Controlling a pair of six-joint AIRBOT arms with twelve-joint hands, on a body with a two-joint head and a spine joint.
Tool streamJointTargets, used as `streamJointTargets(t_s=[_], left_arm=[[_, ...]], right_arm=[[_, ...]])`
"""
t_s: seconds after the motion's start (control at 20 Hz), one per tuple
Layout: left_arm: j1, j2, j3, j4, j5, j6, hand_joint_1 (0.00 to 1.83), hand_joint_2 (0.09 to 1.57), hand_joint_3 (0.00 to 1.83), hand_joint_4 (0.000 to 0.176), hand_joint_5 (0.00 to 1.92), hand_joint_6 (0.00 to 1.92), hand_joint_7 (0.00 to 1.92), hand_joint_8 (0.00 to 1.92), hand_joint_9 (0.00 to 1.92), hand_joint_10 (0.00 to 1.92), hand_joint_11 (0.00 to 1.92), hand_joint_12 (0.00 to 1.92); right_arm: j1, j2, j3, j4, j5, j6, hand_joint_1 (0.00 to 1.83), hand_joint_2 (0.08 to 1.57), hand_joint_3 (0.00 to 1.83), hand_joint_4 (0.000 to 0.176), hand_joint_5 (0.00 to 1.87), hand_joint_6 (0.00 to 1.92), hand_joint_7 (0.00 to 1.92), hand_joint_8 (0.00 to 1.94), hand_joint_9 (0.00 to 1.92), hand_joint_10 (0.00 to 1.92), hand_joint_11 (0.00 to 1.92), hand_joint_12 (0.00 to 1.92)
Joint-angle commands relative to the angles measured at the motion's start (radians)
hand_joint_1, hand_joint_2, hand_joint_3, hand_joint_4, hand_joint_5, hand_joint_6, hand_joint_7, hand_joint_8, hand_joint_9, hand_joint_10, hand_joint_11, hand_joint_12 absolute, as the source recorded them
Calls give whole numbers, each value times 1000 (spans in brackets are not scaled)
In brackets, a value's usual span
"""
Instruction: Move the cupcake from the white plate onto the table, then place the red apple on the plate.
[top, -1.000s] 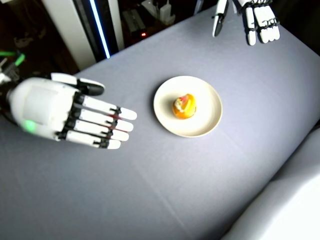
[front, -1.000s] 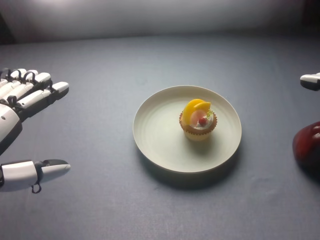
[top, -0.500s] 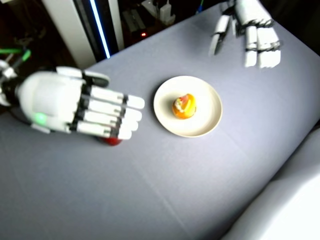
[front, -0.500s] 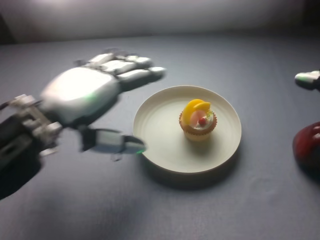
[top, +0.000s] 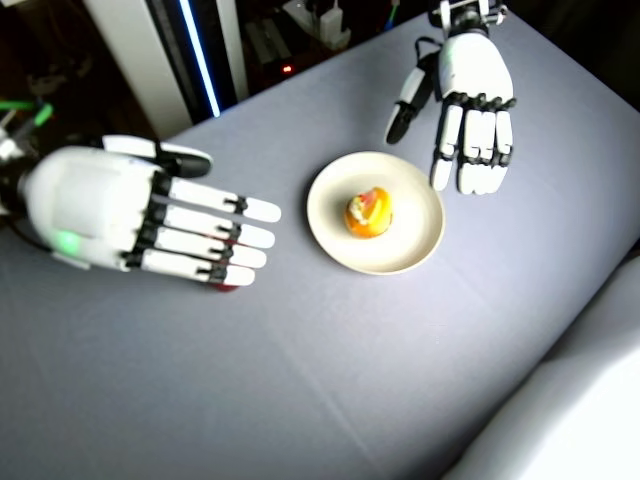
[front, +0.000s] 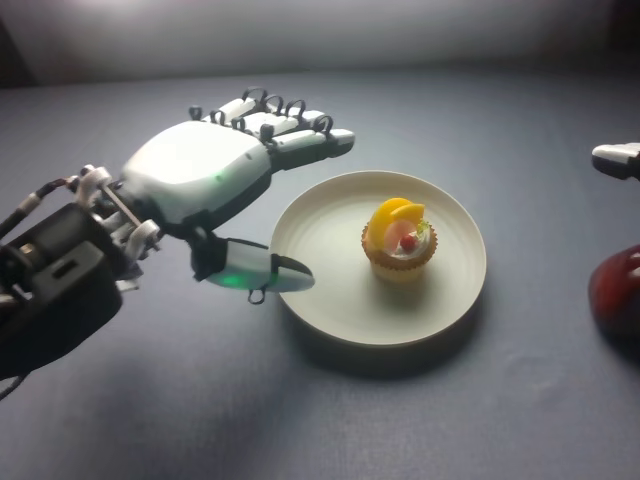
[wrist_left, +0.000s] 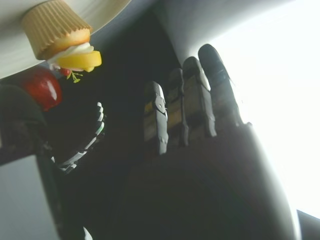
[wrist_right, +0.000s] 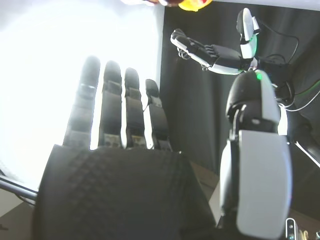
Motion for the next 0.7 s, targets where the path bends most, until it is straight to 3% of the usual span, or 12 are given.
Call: streamJointTargets(t_s=[0.0,0.05,0.1,0.15,0.2,0.25,0.3,0.4,0.45,0.5,0.6,0.65], left_arm=[[-19,-12,6,21,-102,-3,910,867,0,117,298,1,206,4,177,10,0,433],[-23,-18,10,25,-96,-3,910,867,0,117,298,1,206,4,177,10,0,433],[-33,-33,20,32,-83,-3,905,848,0,122,306,1,229,2,214,8,0,534],[-40,-44,27,36,-76,-3,853,844,0,145,299,0,238,3,229,10,0,559],[-48,-56,34,38,-67,-3,844,849,0,141,290,0,245,0,244,3,0,633],[-55,-70,43,40,-60,-3,844,862,0,119,301,0,276,0,289,1,16,746],[-63,-87,52,47,-51,-5,816,864,0,107,310,0,295,0,321,1,33,829],[-74,-113,68,63,-26,-6,812,862,0,116,320,1,292,2,339,8,41,912],[-77,-124,75,68,-12,-6,821,861,0,104,320,1,284,0,334,5,33,915],[-78,-134,82,72,-3,-8,818,869,0,105,310,0,268,0,323,1,6,948],[-82,-156,96,75,7,-12,779,877,1,92,332,4,285,3,342,4,0,967],[-86,-169,106,75,11,-15,765,881,2,98,340,6,301,8,361,11,12,973]], right_arm=[[8,0,8,29,123,5,686,1052,0,0,158,0,213,0,244,0,11,694],[8,-1,9,29,123,5,686,1052,0,0,158,0,213,0,244,0,11,694],[8,-3,11,29,123,5,689,1054,1,22,116,0,179,0,227,0,11,697],[8,-5,12,29,123,5,664,1073,7,16,43,0,91,0,197,0,19,705],[8,-7,13,29,123,5,600,1081,9,25,11,0,55,0,174,0,6,697],[8,-9,13,29,123,5,507,1111,18,13,1,0,60,4,160,0,1,689],[8,-10,14,29,122,5,416,1141,5,17,0,0,92,3,179,2,37,666],[8,-14,17,29,122,5,246,1206,22,23,0,0,115,6,202,8,68,661],[8,-16,18,29,123,5,164,1249,8,12,0,0,132,3,215,5,89,638],[9,-17,19,29,123,5,129,1271,8,9,0,0,131,0,211,2,88,629],[10,-21,22,32,123,5,145,1275,4,13,12,3,146,6,218,4,71,620],[10,-24,24,34,123,5,168,1274,2,19,10,2,150,5,220,4,54,614]])
